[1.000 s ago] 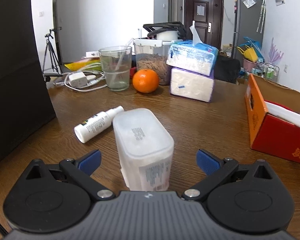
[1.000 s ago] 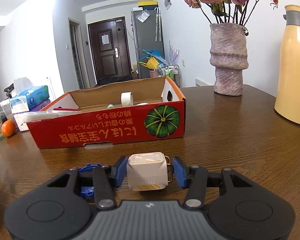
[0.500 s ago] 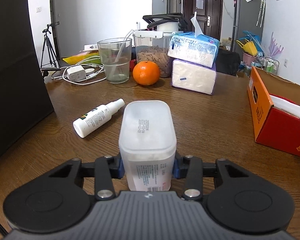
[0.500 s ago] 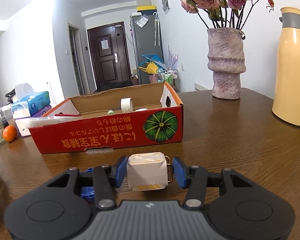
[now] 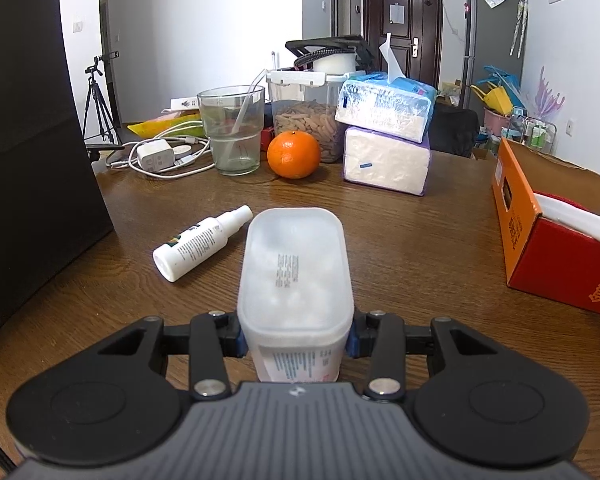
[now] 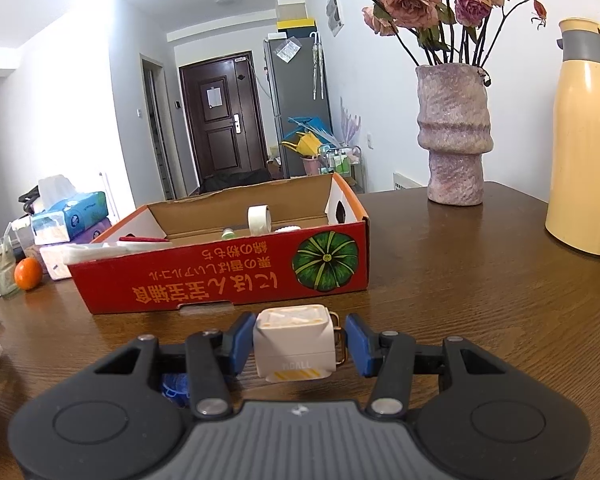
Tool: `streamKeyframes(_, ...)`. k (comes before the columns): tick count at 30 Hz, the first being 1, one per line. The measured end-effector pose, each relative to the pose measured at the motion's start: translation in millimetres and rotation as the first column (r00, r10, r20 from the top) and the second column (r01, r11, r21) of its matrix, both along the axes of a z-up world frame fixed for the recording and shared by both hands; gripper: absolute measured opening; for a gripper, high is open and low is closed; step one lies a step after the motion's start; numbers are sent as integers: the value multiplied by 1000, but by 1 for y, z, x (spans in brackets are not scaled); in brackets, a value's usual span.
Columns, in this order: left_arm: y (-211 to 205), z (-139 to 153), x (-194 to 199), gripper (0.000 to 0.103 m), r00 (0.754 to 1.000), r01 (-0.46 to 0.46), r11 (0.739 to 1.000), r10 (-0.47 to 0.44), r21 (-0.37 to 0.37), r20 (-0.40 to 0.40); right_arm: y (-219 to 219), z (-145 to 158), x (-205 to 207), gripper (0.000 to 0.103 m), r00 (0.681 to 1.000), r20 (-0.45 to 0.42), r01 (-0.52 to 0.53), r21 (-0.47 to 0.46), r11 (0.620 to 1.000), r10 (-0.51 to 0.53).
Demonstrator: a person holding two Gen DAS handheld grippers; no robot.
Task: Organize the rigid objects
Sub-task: 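Carry the white container and beige plug over the red box with both tools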
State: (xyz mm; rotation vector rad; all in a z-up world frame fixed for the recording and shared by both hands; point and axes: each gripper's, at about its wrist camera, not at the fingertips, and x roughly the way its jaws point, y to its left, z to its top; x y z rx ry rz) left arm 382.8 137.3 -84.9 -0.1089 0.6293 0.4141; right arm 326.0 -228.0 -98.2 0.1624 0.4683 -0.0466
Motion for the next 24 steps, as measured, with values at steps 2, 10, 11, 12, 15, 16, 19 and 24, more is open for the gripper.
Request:
streamKeyframes(2,-1,2,-2,43,1000,-1,1000,1,1,7,0,1,-1,49,1000,3,-2,2,1000,2)
streamKeyframes(10,-12,13,-18,42,998,25,999,-27,26,61,-1,4,-9,49,1000,21,-6,15,1000,6)
streamKeyframes(11,-14,15,-21,42,997,31,999,-33,29,68,-1,5,-10,49,1000,22,-7,17,1000,7)
streamKeyframes(12,-16,16,-23,42,996,37,999,-39,33,75,-1,5,-11,49,1000,25,-8,18,1000,8)
streamKeyframes(15,-24,20,-31,42,994,51,998,-55,43,94,-1,6,-13,49,999,32,-11,21,1000,11)
streamKeyframes(16,-27,21,-34,42,993,56,997,-61,48,102,-1,7,-14,49,999,34,-13,22,1000,12)
streamKeyframes(19,-35,26,-44,42,989,70,996,-76,54,128,-1,8,-17,49,999,42,-17,26,1000,16)
streamKeyframes(24,-50,34,-60,42,979,93,993,-104,68,174,0,10,-21,49,998,53,-25,32,999,23)
